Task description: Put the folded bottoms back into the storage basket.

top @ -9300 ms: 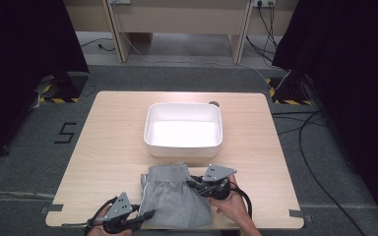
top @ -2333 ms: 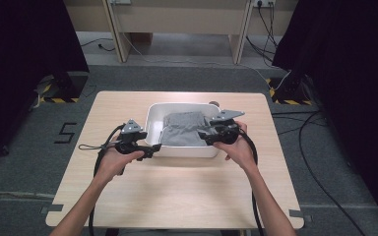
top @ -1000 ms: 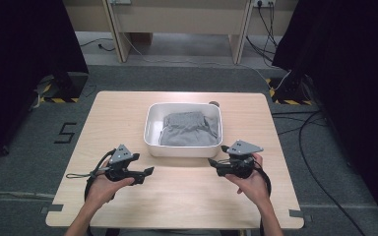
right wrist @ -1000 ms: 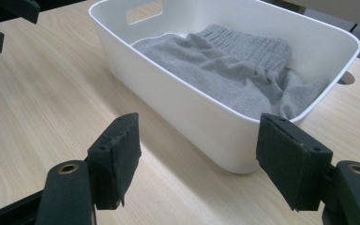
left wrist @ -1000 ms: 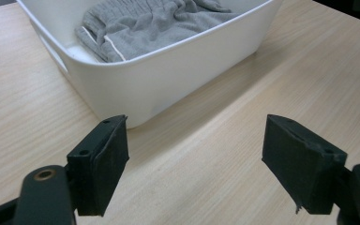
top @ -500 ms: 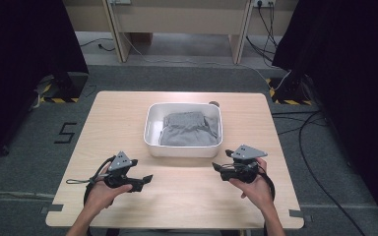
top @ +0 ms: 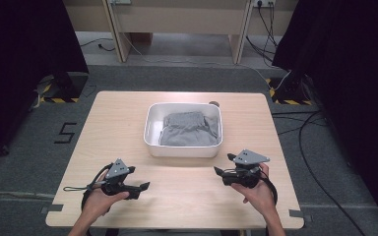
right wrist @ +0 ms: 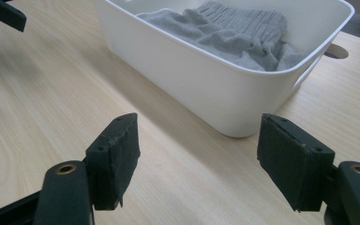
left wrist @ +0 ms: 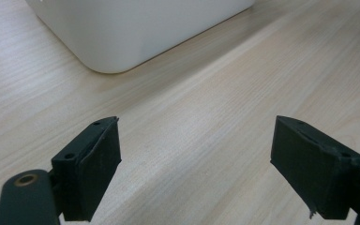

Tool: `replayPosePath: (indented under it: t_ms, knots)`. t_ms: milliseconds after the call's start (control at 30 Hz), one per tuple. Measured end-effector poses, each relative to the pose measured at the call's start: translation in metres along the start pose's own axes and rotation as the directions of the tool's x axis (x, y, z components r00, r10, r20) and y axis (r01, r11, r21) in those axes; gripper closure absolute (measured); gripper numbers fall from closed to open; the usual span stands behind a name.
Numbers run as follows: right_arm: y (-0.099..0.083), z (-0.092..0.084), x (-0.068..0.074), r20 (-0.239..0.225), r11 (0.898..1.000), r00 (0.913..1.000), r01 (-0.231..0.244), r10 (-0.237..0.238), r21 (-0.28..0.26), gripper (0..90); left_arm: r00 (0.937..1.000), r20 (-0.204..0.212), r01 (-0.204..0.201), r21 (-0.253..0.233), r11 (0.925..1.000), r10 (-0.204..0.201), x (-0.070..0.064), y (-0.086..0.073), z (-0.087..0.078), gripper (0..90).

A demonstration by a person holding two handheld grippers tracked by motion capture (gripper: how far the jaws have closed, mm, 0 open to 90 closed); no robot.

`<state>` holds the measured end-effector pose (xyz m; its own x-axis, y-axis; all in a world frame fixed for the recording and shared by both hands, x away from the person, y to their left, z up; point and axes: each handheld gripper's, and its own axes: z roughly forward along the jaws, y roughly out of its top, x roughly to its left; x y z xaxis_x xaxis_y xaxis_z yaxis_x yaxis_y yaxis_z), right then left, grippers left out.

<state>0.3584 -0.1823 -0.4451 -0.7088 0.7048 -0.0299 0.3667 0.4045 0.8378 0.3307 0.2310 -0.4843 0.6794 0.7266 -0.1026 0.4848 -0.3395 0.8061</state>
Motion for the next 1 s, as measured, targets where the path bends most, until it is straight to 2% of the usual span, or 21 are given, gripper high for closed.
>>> replayPosePath:
  t_ms: [367,500,600,733,900,1000]
  knots:
    - [-0.020,-0.002,0.001,0.000,1.000,0.9999,-0.015,0.015,0.016,30.7,0.9999,-0.012,-0.005,0.011,0.9999,0.005,-0.004,-0.010,0.000,15.6]
    - [-0.029,-0.002,0.000,0.016,0.999,0.9998,-0.008,0.008,0.033,30.7,0.9999,-0.015,0.007,0.007,0.9999,-0.007,-0.003,-0.016,-0.001,15.6]
    - [-0.035,-0.003,0.000,0.015,0.999,0.9997,-0.022,0.021,0.042,30.7,0.9997,-0.018,0.018,0.007,0.9998,-0.018,-0.002,-0.020,-0.001,15.6]
    - [-0.042,-0.001,0.001,0.020,0.998,0.9996,-0.021,0.019,0.062,30.7,0.9993,-0.035,0.017,0.019,0.9997,-0.016,-0.001,-0.024,-0.002,15.6]
    - [-0.050,0.003,0.003,0.015,0.996,0.9996,-0.024,0.023,0.083,30.7,0.9993,-0.036,0.014,0.034,0.9993,-0.013,-0.002,-0.031,-0.001,15.6]
    - [-0.054,0.006,0.003,0.027,0.995,0.9995,-0.018,0.015,0.101,30.7,0.9992,-0.039,0.012,0.039,0.9992,-0.010,-0.001,-0.032,-0.001,15.6]
